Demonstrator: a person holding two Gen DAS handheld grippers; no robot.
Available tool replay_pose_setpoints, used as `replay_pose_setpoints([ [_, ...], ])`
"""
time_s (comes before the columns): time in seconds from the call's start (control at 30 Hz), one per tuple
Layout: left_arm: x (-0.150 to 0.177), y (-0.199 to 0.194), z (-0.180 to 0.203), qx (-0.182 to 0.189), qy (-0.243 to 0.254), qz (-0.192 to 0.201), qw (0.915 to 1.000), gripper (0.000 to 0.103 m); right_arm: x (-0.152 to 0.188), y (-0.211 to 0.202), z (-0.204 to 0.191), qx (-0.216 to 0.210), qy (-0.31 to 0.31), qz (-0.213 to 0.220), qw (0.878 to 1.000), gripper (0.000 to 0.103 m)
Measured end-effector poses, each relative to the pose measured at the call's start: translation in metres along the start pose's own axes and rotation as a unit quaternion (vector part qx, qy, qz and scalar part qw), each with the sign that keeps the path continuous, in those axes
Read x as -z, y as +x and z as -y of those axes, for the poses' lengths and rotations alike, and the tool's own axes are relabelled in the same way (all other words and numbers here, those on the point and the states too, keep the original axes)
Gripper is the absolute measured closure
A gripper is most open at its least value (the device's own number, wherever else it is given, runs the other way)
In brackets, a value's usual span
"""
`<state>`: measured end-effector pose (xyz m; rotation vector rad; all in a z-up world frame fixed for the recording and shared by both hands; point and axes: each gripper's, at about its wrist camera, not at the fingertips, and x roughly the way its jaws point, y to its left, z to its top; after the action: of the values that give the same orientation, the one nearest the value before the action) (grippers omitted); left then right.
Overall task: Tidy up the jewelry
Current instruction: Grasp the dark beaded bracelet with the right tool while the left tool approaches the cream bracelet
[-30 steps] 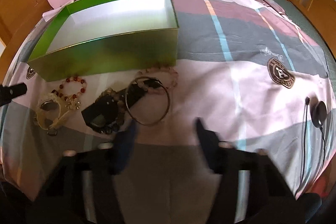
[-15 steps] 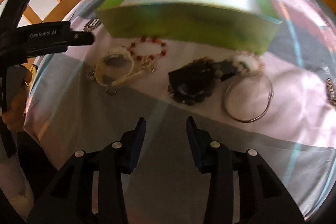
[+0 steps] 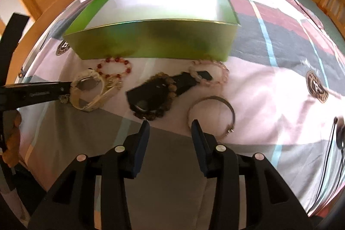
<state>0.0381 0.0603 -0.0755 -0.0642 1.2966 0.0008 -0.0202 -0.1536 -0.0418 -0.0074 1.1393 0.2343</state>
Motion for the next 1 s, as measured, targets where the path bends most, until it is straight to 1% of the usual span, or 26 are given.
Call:
replay_pose_setpoints([
  [0.1, -0.002, 0.002, 0.001, 0.0, 0.001, 0.0, 1.0, 0.06, -0.012, 0.007, -0.014, -0.011, -0.017, 0.003, 1.0, 0.061],
  [0.13, -0.002, 0.001, 0.002, -0.006, -0.006, -0.009, 0.9999, 0.057, -0.017, 0.013, -0.018, -0.008, -0.021, 0.004, 1.0, 0.061],
  [0.17, -0.003, 0.0, 0.002, -0.007, -0.006, -0.007, 0.9999, 0.053, -0.021, 0.019, -0.021, -0.007, -0.021, 0.004, 1.0, 0.059],
  [0.23, -0.004, -0.001, 0.003, -0.007, -0.004, -0.003, 1.0, 0.048, -0.029, 0.029, -0.023, -0.02, -0.01, 0.0, 1.0, 0.059],
  [0.27, -0.006, -0.002, 0.005, -0.007, -0.003, -0.002, 1.0, 0.046, -0.03, 0.032, -0.023, -0.02, -0.007, -0.004, 1.0, 0.065],
  [0.3, -0.005, -0.002, 0.005, -0.008, 0.0, 0.0, 1.0, 0.046, -0.03, 0.032, -0.024, -0.027, -0.009, -0.002, 1.0, 0.082],
  [0.33, -0.005, -0.002, 0.004, -0.008, 0.002, 0.001, 1.0, 0.046, -0.029, 0.031, -0.026, -0.038, -0.014, 0.0, 0.999, 0.085],
  [0.43, -0.007, -0.001, 0.003, -0.008, 0.003, 0.001, 1.0, 0.046, -0.021, 0.021, -0.03, -0.039, -0.044, 0.02, 0.998, 0.087],
  [0.53, -0.008, -0.002, 0.008, -0.009, 0.007, 0.003, 0.9999, 0.046, -0.014, 0.008, -0.019, -0.063, -0.032, 0.025, 0.997, 0.087],
  [0.63, -0.006, -0.005, 0.015, -0.013, 0.012, 0.008, 0.9998, 0.046, -0.008, -0.008, -0.001, -0.07, -0.018, 0.031, 0.997, 0.087],
  [0.7, -0.006, -0.006, 0.018, -0.014, 0.017, 0.01, 0.9997, 0.046, -0.003, -0.016, 0.009, -0.071, -0.016, 0.034, 0.997, 0.087],
  [0.73, -0.007, -0.005, 0.021, -0.014, 0.019, 0.011, 0.9997, 0.045, 0.001, -0.016, 0.012, -0.069, -0.028, 0.03, 0.997, 0.087],
  [0.8, -0.005, -0.006, 0.023, -0.013, 0.023, 0.012, 0.9996, 0.043, 0.009, -0.015, 0.018, -0.067, -0.042, 0.01, 0.997, 0.085],
  [0.83, -0.005, -0.006, 0.026, -0.011, 0.024, 0.014, 0.9995, 0.043, 0.012, -0.018, 0.025, -0.08, -0.028, 0.012, 0.996, 0.084],
  [0.87, -0.002, -0.009, 0.023, -0.009, 0.025, 0.016, 0.9995, 0.042, 0.015, -0.023, 0.035, -0.105, -0.003, 0.019, 0.994, 0.079],
  [0.9, -0.002, -0.011, 0.024, -0.008, 0.026, 0.019, 0.9994, 0.042, 0.017, -0.025, 0.043, -0.114, 0.012, 0.024, 0.993, 0.068],
  [0.93, -0.002, -0.011, 0.025, -0.008, 0.028, 0.022, 0.9994, 0.039, 0.019, -0.028, 0.05, -0.106, 0.027, 0.03, 0.994, 0.062],
  [0.97, -0.002, -0.012, 0.026, -0.007, 0.03, 0.024, 0.9992, 0.037, 0.02, -0.029, 0.054, -0.085, 0.032, 0.035, 0.995, 0.059],
  [1.0, -0.001, -0.013, 0.027, -0.006, 0.032, 0.024, 0.9992, 0.037, 0.02, -0.029, 0.058, -0.055, 0.033, 0.041, 0.997, 0.059],
])
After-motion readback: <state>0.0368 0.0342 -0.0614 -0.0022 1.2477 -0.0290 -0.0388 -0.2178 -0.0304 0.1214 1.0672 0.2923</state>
